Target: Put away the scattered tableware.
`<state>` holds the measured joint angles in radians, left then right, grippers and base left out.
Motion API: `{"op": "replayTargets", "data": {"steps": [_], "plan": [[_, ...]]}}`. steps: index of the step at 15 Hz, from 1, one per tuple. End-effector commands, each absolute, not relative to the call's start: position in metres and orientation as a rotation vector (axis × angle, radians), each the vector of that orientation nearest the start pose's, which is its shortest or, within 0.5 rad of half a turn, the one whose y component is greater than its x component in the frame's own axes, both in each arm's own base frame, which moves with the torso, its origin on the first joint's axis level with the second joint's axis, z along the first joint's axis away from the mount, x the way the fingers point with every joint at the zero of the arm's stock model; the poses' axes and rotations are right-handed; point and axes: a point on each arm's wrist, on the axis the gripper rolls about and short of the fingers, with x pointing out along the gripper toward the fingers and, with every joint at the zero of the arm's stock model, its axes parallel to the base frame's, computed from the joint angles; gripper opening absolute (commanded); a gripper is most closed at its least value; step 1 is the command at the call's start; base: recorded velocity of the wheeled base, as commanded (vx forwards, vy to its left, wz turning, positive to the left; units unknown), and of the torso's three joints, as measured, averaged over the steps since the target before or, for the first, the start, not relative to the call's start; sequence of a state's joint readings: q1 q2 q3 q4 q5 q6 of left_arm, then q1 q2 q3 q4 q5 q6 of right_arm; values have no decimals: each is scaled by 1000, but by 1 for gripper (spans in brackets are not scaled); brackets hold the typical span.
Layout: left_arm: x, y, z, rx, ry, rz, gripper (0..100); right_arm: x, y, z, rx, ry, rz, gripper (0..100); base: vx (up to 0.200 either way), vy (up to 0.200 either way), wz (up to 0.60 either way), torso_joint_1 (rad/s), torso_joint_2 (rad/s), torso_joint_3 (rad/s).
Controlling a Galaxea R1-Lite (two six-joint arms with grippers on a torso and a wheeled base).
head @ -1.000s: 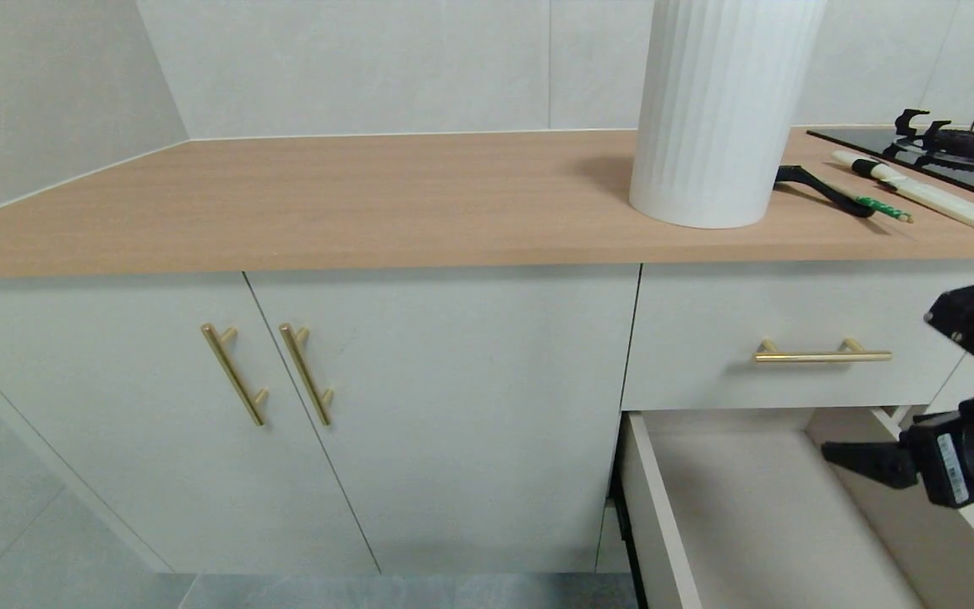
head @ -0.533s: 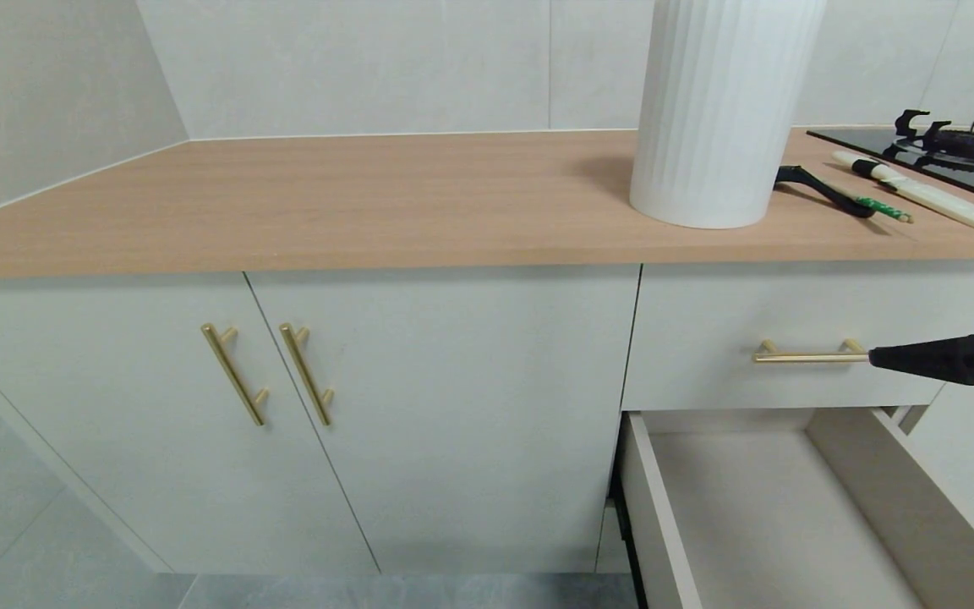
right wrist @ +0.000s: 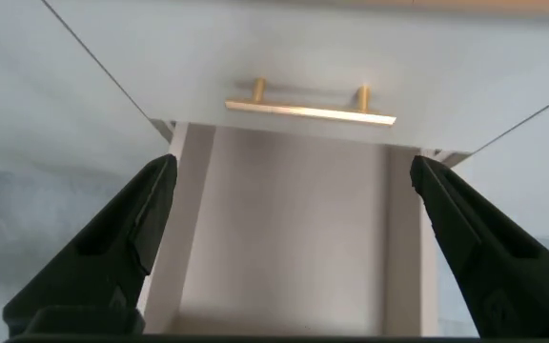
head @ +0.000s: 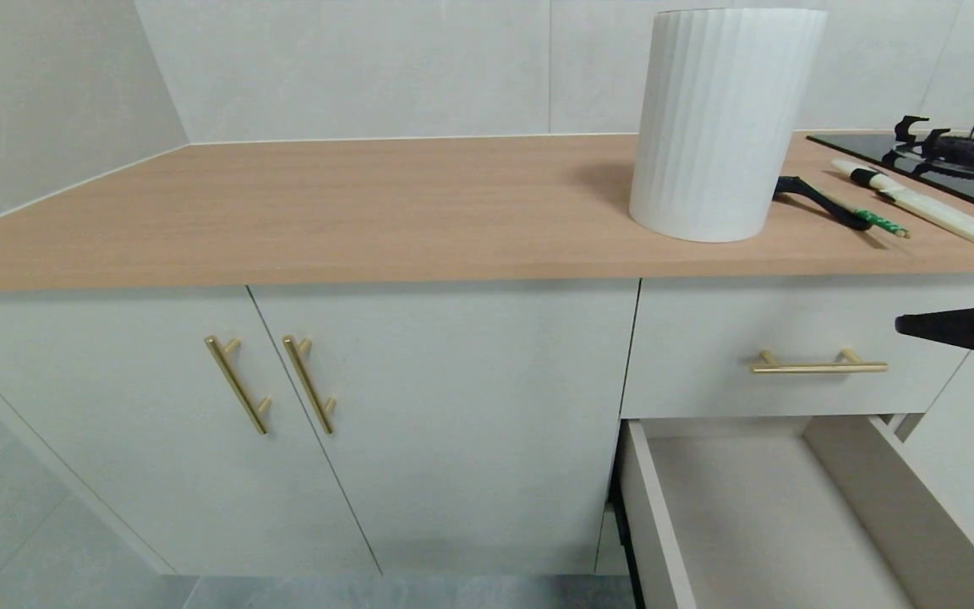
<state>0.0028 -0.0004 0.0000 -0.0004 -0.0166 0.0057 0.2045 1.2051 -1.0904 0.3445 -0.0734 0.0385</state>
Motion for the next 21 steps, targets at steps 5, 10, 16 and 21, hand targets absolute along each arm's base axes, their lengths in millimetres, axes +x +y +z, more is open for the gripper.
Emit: {"op": "replayTargets", "data": {"steps": [5, 10, 16, 21], "plan": [[-23, 0, 76, 6, -2, -12, 100, 164, 32, 286, -55, 466, 124, 100, 0, 0, 0, 120, -451, -304], [-23, 0, 76, 6, -2, -14, 100, 170, 34, 290, -50, 394, 128, 100, 0, 0, 0, 148, -414, -262], [-23, 0, 75, 5, 0, -12, 100, 261, 28, 293, 29, 607, -32, 100, 0, 0, 0, 13, -36, -20], [-23, 0, 76, 5, -2, -12, 100, 294, 32, 270, 4, 644, -87, 100, 0, 0, 0, 0, 0, 0]]}}
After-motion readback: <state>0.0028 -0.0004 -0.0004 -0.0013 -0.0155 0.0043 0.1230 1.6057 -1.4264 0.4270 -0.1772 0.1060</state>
